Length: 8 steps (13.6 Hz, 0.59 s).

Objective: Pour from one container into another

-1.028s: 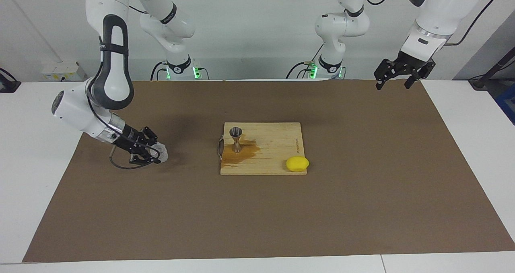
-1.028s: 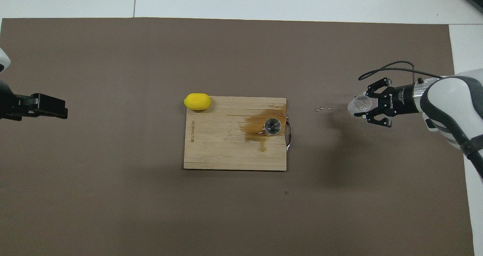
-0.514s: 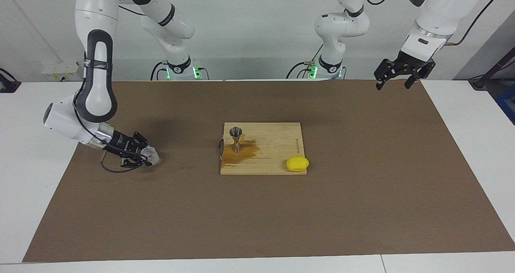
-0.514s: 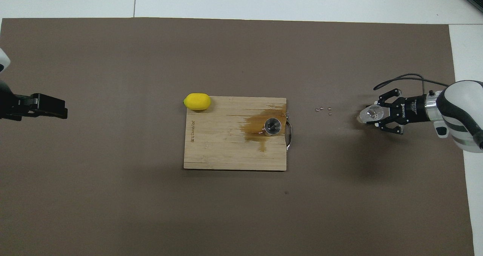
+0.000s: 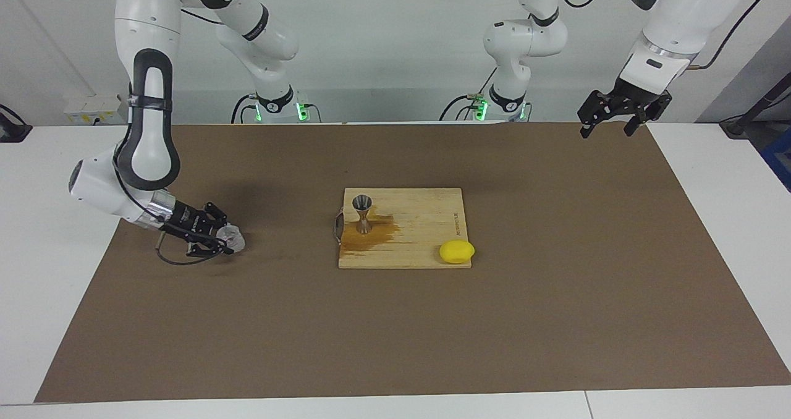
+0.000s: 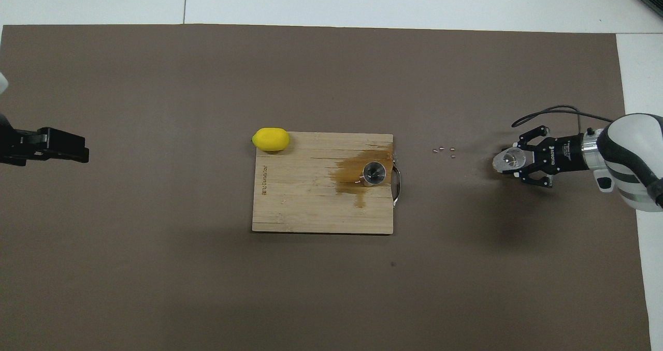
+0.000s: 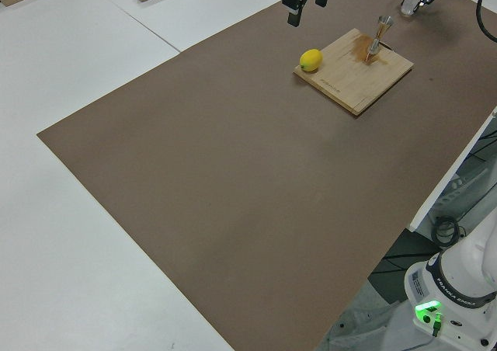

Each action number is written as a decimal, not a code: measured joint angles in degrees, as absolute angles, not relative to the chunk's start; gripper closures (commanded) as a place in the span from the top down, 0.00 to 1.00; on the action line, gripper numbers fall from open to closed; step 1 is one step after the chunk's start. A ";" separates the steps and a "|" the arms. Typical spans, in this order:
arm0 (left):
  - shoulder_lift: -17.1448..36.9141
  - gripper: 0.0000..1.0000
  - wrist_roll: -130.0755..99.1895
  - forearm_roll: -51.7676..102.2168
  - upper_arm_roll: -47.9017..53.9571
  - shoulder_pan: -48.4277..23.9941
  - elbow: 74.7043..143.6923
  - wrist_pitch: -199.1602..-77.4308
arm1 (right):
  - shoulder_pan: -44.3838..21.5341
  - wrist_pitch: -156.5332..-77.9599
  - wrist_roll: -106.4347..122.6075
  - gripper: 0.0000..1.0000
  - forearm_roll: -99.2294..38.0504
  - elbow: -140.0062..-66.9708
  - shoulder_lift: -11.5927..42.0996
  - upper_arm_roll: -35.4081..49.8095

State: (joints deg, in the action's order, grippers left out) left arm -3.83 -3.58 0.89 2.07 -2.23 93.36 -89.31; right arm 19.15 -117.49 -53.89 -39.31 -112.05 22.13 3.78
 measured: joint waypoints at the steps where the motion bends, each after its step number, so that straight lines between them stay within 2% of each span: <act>1: -3.83 1.00 -3.58 0.89 2.06 -2.23 93.36 -89.31 | 19.16 -117.60 -53.08 0.99 -39.31 -112.18 22.13 3.77; 8: -3.83 1.00 -3.58 0.89 2.06 -2.23 93.36 -89.27 | 21.85 -118.01 -49.72 1.00 -37.05 -112.35 20.88 3.45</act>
State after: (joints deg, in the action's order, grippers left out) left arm -3.83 -3.58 0.89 2.06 -2.23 93.36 -89.27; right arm 21.85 -118.01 -49.72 -37.05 -112.35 20.88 3.45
